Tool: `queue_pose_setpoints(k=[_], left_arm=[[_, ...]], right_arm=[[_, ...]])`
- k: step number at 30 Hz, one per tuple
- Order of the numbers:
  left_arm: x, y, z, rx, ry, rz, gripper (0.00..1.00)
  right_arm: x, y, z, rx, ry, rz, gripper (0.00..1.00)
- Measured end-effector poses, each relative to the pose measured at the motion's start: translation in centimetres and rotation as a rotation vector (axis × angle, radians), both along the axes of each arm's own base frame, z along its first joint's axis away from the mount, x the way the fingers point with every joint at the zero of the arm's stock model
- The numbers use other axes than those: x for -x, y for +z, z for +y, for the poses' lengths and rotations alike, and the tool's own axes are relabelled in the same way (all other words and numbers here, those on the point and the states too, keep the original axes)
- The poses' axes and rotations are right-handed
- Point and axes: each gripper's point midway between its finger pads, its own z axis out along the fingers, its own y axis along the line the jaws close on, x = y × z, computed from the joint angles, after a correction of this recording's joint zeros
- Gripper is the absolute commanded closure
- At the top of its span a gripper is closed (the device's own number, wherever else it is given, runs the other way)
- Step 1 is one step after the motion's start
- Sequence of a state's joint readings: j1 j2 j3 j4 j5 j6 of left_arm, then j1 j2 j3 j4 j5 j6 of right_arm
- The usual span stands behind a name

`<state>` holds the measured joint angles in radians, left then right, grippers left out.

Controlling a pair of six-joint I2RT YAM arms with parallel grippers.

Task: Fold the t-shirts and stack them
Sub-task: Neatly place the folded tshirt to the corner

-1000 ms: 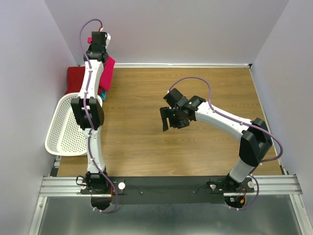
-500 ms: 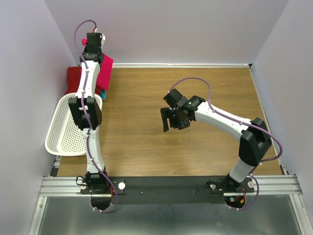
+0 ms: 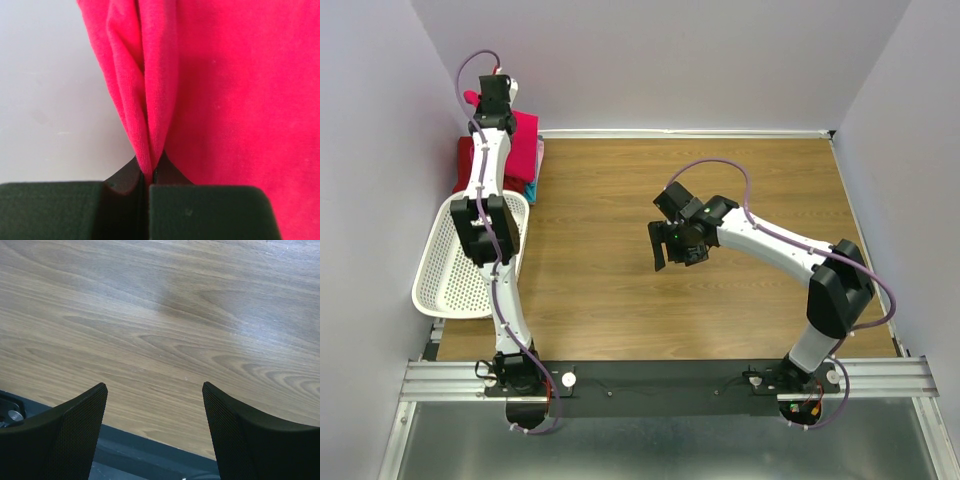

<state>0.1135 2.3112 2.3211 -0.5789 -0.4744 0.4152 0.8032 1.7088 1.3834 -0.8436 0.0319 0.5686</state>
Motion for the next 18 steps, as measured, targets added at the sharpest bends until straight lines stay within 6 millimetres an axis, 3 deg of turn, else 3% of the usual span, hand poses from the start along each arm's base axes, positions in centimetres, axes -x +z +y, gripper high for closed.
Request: queue_pose_setpoints(k=[10, 16, 18], left_arm=[[0.0, -1.7, 1.4, -0.041, 0.022, 0.018, 0.96], [0.0, -4.1, 2.1, -0.068, 0.050, 0.055, 0.81], [0.1, -4.8, 2.4, -0.077, 0.064, 0.068, 0.69]], right_arm=[[0.1, -0.7, -0.1, 0.019, 0.000, 0.018, 0.16], [0.2, -0.9, -0.2, 0.024, 0.000, 0.023, 0.16], [0.2, -1.1, -0.2, 0.028, 0.001, 0.028, 0.16]])
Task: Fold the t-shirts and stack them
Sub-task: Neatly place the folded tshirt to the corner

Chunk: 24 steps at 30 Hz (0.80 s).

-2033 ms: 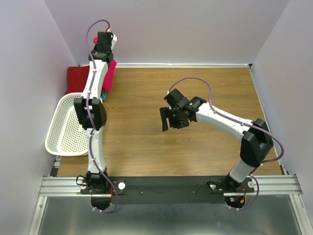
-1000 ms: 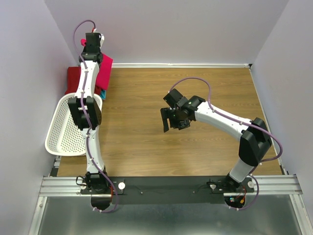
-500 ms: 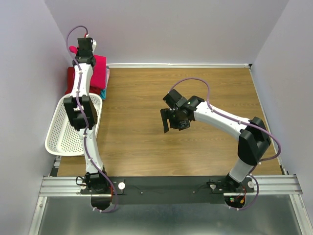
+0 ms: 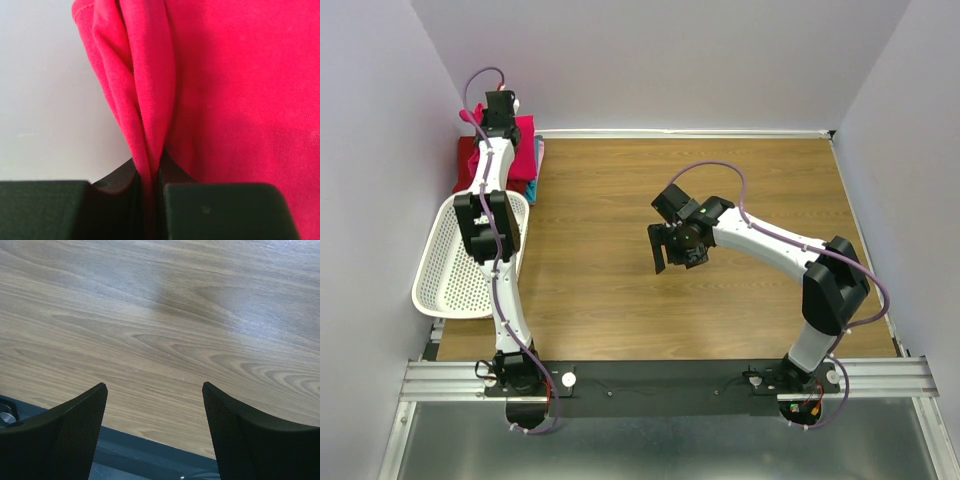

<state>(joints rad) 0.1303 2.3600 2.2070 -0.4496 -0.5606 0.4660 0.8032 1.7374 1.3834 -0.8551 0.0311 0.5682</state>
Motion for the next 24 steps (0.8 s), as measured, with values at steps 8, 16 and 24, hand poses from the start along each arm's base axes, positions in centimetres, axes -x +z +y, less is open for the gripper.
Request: queue_pose_setpoints(k=[8, 16, 24], left_arm=[[0.4, -0.1, 1.3, -0.022, 0.048, -0.007, 0.02], [-0.3, 1.6, -0.2, 0.092, 0.017, -0.112, 0.02], [0.5, 13.1, -8.1, 0.424, -0.227, -0.415, 0.01]], right_arm=[[0.0, -0.2, 0.0, 0.005, 0.000, 0.005, 0.16], [-0.5, -0.2, -0.5, 0.032, -0.014, -0.024, 0.15], [-3.3, 0.4, -2.8, 0.137, -0.088, -0.152, 0.09]])
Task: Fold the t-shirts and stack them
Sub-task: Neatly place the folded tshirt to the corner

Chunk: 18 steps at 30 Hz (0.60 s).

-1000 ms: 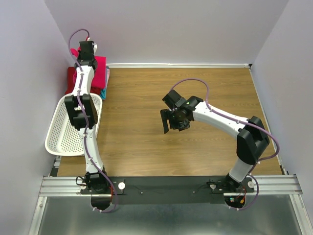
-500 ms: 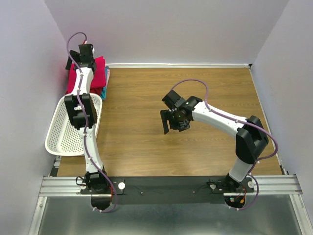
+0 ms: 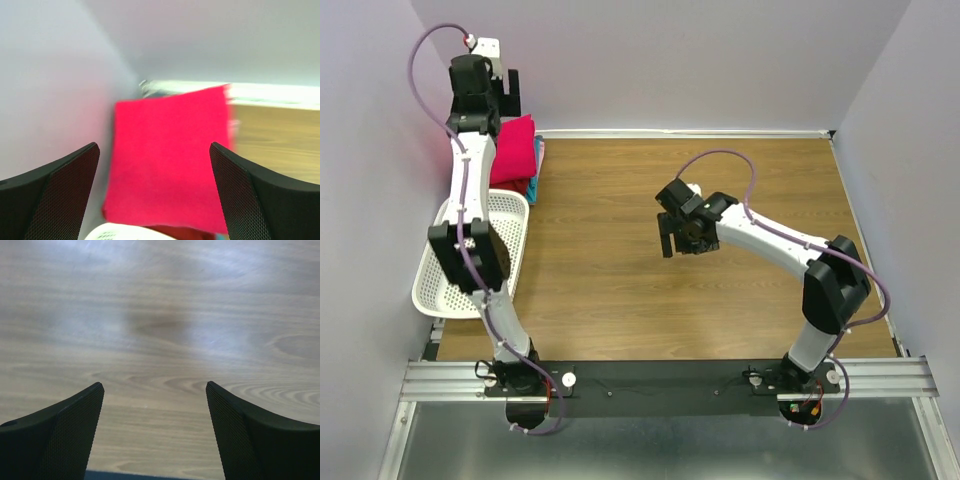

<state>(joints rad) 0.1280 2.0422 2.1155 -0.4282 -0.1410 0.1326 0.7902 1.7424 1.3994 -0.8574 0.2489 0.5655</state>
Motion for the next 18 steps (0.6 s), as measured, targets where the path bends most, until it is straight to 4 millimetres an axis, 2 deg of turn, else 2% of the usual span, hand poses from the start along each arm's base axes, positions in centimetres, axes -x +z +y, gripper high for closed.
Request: queue_pose_setpoints(k=[4, 7, 9, 10, 11, 13, 14, 16, 17, 18], left_arm=[[3.2, 5.4, -4.8, 0.112, -0.136, -0.126, 0.01], [8.0, 8.1, -8.4, 0.195, -0.236, -0.197, 0.02], [11.3, 9.0, -9.6, 0.237, -0.264, -0.223, 0.02], [13.2, 9.8, -9.9, 0.253, -0.267, -0.261, 0.02], [14.1, 9.9, -10.0, 0.265, -0.267, -0.268, 0.02], [17.7, 10.3, -10.4, 0.298, -0.264, -0.308, 0.02], [20.4, 10.2, -10.7, 0.315, -0.262, -0.329, 0.02], [23.6, 10.5, -10.9, 0.331, -0.251, -0.369, 0.02], [25.8, 11.0, -11.1, 0.334, -0.246, -0.397, 0.02], [26.9, 11.3, -11.0, 0.336, -0.239, -0.415, 0.02]], right_arm=[[-3.2, 0.6, -2.9, -0.005, -0.096, -0.048, 0.09], [-7.2, 2.3, -8.4, -0.044, -0.264, -0.110, 0.07], [-8.8, 4.1, -12.0, -0.059, -0.353, -0.164, 0.04], [-9.4, 5.8, -14.2, -0.071, -0.401, -0.211, 0.03], [-9.8, 7.9, -16.1, -0.086, -0.442, -0.270, 0.02], [-9.5, 10.4, -18.1, -0.090, -0.472, -0.344, 0.00], [-8.9, 12.6, -19.3, -0.098, -0.490, -0.410, 0.00], [-7.4, 16.4, -20.5, -0.114, -0.504, -0.529, 0.00], [-6.1, 18.7, -21.2, -0.129, -0.512, -0.600, 0.00], [-4.9, 20.6, -21.9, -0.141, -0.519, -0.667, 0.00]])
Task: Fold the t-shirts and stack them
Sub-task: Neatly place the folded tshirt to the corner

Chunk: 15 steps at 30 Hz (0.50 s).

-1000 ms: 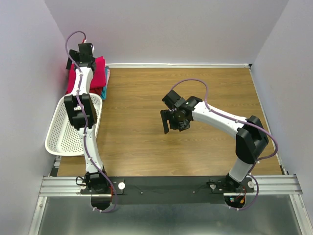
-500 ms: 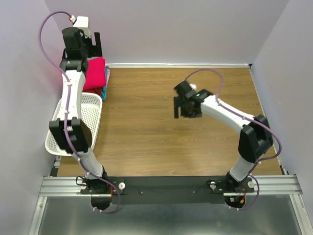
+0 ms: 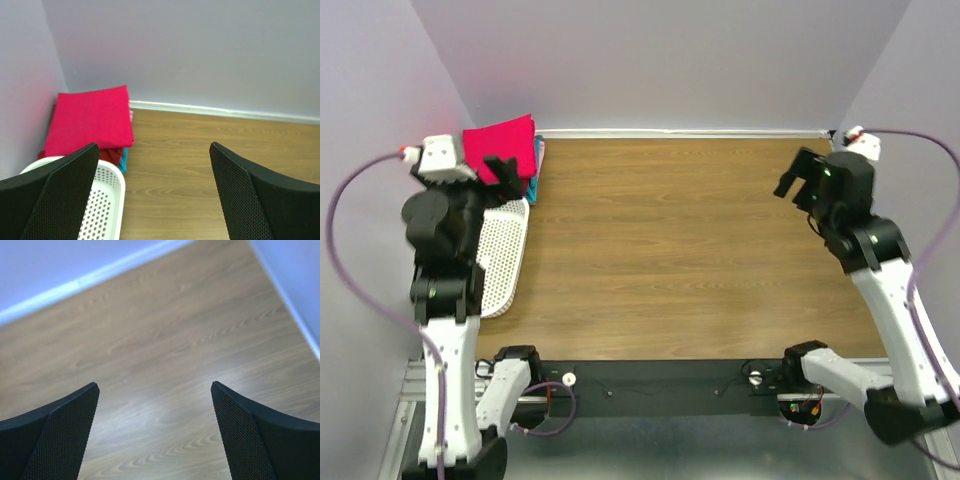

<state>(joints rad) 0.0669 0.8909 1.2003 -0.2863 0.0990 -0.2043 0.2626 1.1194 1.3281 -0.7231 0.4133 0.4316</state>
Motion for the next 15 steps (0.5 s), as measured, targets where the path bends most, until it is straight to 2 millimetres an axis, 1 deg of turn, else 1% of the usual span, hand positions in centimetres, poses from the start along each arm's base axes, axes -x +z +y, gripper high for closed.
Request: queue_pose_setpoints(k=[1, 3, 4, 5, 6, 8, 9, 11, 13, 15], left_arm=[[2.3, 0.9, 0.3, 0.004, 0.032, -0.040, 0.02], [5.1, 2.2, 0.8, 0.010, 0.079, -0.085, 0.02], [6.8, 3.1, 1.4, 0.021, 0.123, -0.105, 0.02], [8.1, 3.8, 1.5, 0.031, 0.142, -0.127, 0.02], [9.8, 5.0, 2.1, 0.050, 0.184, -0.160, 0.02], [11.9, 6.2, 3.1, 0.075, 0.240, -0.207, 0.02], [13.2, 6.3, 4.1, 0.092, 0.298, -0.226, 0.02], [14.6, 5.7, 5.2, 0.109, 0.356, -0.243, 0.02], [15.5, 4.2, 5.9, 0.115, 0.390, -0.248, 0.01], [16.4, 2.4, 6.3, 0.113, 0.406, -0.251, 0.02]], right_arm=[[1.0, 1.3, -0.5, 0.000, -0.008, -0.050, 0.00], [3.1, 3.2, -1.8, 0.010, -0.033, -0.131, 0.00], [4.4, 4.1, -2.5, 0.020, -0.048, -0.172, 0.00], [5.6, 5.0, -3.1, 0.028, -0.055, -0.214, 0.00], [6.7, 5.6, -3.7, 0.034, -0.068, -0.250, 0.00], [8.9, 6.7, -5.0, 0.059, -0.088, -0.322, 0.00], [9.8, 7.0, -5.5, 0.067, -0.095, -0.353, 0.00], [12.0, 7.5, -6.4, 0.085, -0.103, -0.414, 0.00], [13.2, 7.8, -6.8, 0.108, -0.098, -0.460, 0.00], [14.1, 8.1, -7.2, 0.129, -0.096, -0.489, 0.00]])
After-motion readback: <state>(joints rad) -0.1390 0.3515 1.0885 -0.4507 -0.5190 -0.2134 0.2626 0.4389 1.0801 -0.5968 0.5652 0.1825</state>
